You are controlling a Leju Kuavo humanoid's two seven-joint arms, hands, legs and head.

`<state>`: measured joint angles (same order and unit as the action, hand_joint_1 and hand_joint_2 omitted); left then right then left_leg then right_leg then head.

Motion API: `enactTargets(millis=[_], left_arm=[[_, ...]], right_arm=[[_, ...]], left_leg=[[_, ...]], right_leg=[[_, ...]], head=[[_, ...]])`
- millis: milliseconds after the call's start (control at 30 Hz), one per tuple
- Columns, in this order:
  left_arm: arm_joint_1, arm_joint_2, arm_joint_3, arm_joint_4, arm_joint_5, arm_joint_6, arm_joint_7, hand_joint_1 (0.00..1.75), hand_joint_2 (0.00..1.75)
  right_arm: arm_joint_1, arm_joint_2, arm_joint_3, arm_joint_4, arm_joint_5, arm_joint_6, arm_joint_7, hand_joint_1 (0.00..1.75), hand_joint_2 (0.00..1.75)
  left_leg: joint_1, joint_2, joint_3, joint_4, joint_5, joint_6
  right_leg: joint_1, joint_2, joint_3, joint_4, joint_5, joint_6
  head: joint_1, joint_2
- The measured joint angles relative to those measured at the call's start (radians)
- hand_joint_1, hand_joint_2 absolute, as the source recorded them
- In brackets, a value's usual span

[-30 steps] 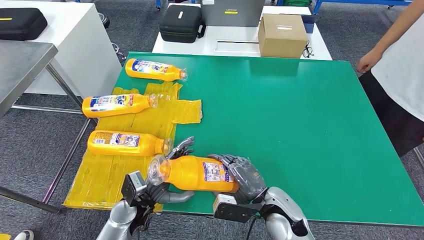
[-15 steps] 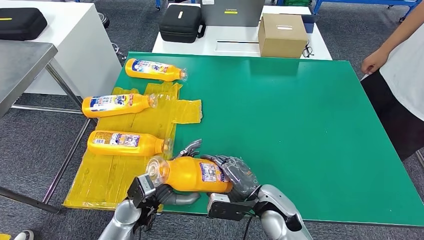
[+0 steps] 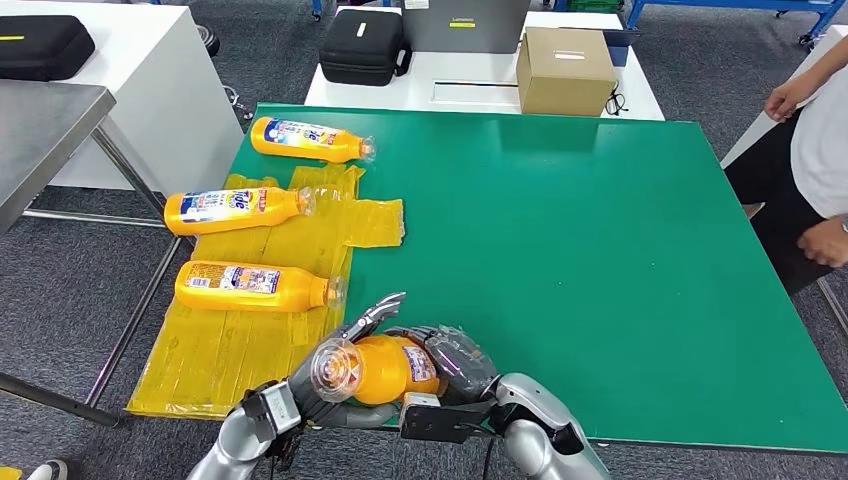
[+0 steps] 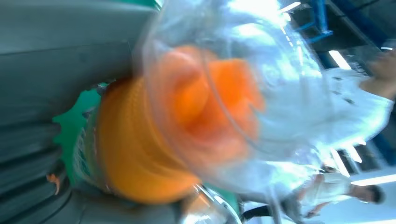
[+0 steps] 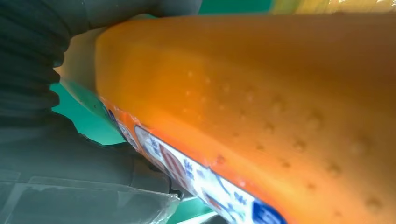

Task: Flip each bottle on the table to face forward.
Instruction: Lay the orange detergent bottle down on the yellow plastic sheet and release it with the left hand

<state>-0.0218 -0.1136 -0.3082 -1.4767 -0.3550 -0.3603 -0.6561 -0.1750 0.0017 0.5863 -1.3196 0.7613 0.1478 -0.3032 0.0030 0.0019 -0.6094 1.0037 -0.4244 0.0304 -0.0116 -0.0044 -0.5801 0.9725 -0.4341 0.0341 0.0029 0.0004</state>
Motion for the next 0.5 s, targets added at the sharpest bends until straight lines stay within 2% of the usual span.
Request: enactTargets(millis=[133, 233, 300, 367, 433, 500], left_arm=[[0.006, 0.004, -0.012, -0.019, 0.005, -0.002, -0.014, 1.68, 1.75], [0.008, 0.004, -0.012, -0.021, 0.006, -0.002, -0.014, 1.75, 1.75], [0.01, 0.004, -0.012, -0.023, 0.011, -0.002, -0.016, 1.75, 1.75], [0.011, 0.004, -0.011, -0.024, 0.02, -0.002, -0.018, 1.75, 1.75], [0.011, 0.004, -0.009, -0.024, 0.029, -0.002, -0.019, 1.75, 1.75], [0.012, 0.004, -0.007, -0.024, 0.034, -0.002, -0.02, 1.75, 1.75]], right_arm=[[-0.006, -0.001, 0.007, 0.023, 0.0, -0.002, 0.005, 1.75, 1.75], [-0.008, -0.001, 0.011, 0.03, -0.001, -0.002, 0.004, 1.65, 1.75], [-0.009, -0.001, 0.014, 0.034, -0.001, -0.002, 0.004, 1.47, 1.75], [-0.013, -0.001, 0.019, 0.038, 0.0, -0.003, 0.004, 1.07, 1.75], [-0.017, -0.001, 0.023, 0.044, 0.0, -0.003, 0.005, 0.78, 1.75], [-0.02, -0.001, 0.027, 0.049, 0.0, -0.003, 0.007, 0.75, 1.75]], left_leg=[[0.0, 0.0, 0.0, 0.0, 0.0, 0.0], [0.0, 0.0, 0.0, 0.0, 0.0, 0.0], [0.0, 0.0, 0.0, 0.0, 0.0, 0.0], [0.0, 0.0, 0.0, 0.0, 0.0, 0.0], [0.0, 0.0, 0.0, 0.0, 0.0, 0.0], [0.0, 0.0, 0.0, 0.0, 0.0, 0.0]], right_leg=[[0.0, 0.0, 0.0, 0.0, 0.0, 0.0], [0.0, 0.0, 0.0, 0.0, 0.0, 0.0], [0.0, 0.0, 0.0, 0.0, 0.0, 0.0], [0.0, 0.0, 0.0, 0.0, 0.0, 0.0], [0.0, 0.0, 0.0, 0.0, 0.0, 0.0], [0.0, 0.0, 0.0, 0.0, 0.0, 0.0]], head=[[0.0, 0.0], [0.0, 0.0], [0.0, 0.0], [0.0, 0.0], [0.0, 0.0], [0.0, 0.0]])
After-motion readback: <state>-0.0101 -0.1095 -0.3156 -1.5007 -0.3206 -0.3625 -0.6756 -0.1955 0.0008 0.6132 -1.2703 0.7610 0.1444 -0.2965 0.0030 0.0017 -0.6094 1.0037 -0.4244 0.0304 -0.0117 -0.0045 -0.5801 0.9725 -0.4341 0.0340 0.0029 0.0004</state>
